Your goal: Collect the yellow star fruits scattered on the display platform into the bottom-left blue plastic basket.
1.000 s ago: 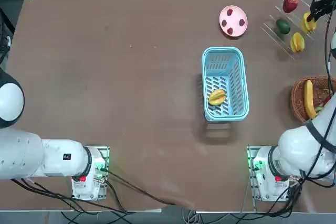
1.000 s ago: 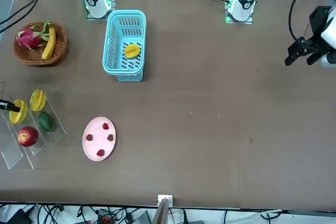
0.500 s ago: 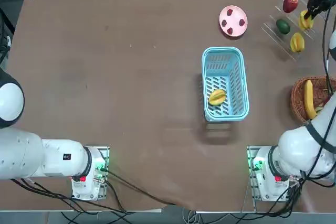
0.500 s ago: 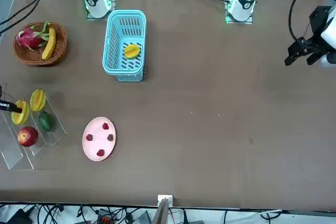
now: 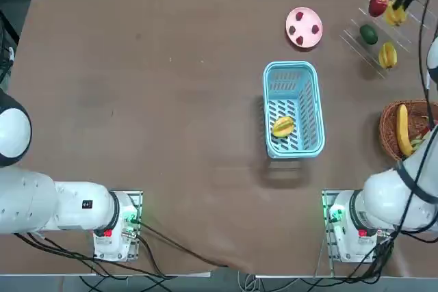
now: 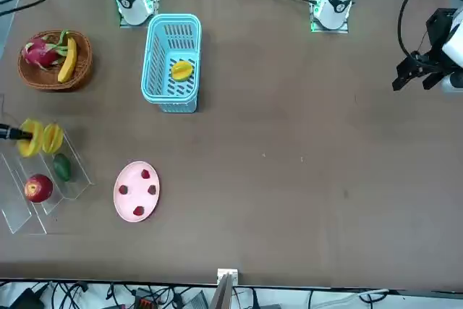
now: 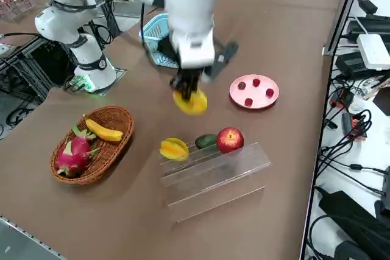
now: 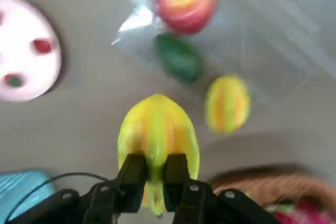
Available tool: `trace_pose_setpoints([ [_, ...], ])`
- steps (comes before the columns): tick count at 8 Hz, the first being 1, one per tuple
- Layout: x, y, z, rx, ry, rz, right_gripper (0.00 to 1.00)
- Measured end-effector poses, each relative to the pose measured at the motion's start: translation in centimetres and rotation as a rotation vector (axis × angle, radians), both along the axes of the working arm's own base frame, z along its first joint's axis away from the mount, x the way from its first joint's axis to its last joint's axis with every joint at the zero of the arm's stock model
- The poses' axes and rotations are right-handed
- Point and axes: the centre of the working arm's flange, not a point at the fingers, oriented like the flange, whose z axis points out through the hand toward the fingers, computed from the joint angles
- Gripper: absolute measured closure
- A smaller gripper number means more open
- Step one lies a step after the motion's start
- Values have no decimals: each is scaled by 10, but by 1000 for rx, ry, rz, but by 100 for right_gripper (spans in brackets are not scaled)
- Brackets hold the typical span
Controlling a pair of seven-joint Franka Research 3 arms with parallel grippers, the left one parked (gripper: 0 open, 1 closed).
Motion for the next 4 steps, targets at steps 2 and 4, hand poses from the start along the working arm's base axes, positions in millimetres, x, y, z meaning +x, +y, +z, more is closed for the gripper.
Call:
trace_pose_setpoints([
  [2,-10,132,0,-35,78,-3,78],
  [4,-53,273,-10,-105,136,10,78],
])
